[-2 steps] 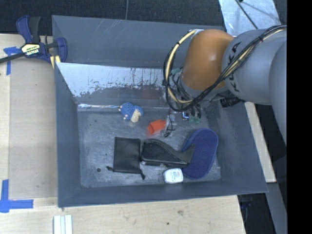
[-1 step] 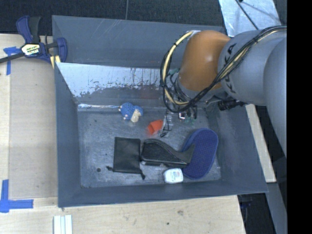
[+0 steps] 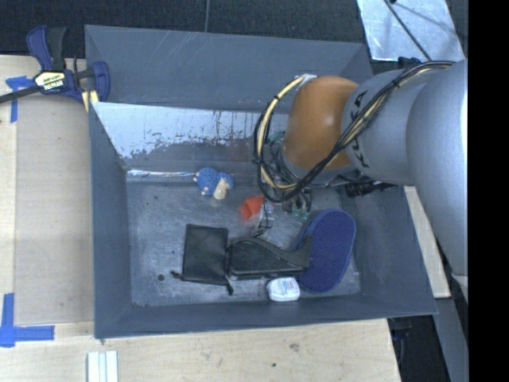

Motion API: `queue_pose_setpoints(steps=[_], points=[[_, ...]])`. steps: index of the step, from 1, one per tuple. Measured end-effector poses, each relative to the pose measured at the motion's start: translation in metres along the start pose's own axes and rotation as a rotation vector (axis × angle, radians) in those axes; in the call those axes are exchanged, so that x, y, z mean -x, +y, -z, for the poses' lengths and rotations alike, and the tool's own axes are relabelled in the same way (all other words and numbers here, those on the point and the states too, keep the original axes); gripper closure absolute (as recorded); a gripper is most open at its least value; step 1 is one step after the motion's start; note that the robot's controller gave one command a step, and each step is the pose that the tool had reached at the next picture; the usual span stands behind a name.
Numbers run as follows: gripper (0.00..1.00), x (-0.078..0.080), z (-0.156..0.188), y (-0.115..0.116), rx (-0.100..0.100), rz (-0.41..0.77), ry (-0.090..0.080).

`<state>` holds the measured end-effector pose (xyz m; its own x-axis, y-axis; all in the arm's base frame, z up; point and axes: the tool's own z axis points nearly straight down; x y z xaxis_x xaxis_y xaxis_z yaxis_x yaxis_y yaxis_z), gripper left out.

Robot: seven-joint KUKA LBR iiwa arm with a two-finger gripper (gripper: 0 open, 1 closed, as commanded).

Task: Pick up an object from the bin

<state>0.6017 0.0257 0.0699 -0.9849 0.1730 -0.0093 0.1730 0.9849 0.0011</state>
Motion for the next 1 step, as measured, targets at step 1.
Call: queue_pose_setpoints(steps=[1], points=[[0.0, 0.0013, 0.0005, -0.0002, 0.0, 0.001, 0.003]])
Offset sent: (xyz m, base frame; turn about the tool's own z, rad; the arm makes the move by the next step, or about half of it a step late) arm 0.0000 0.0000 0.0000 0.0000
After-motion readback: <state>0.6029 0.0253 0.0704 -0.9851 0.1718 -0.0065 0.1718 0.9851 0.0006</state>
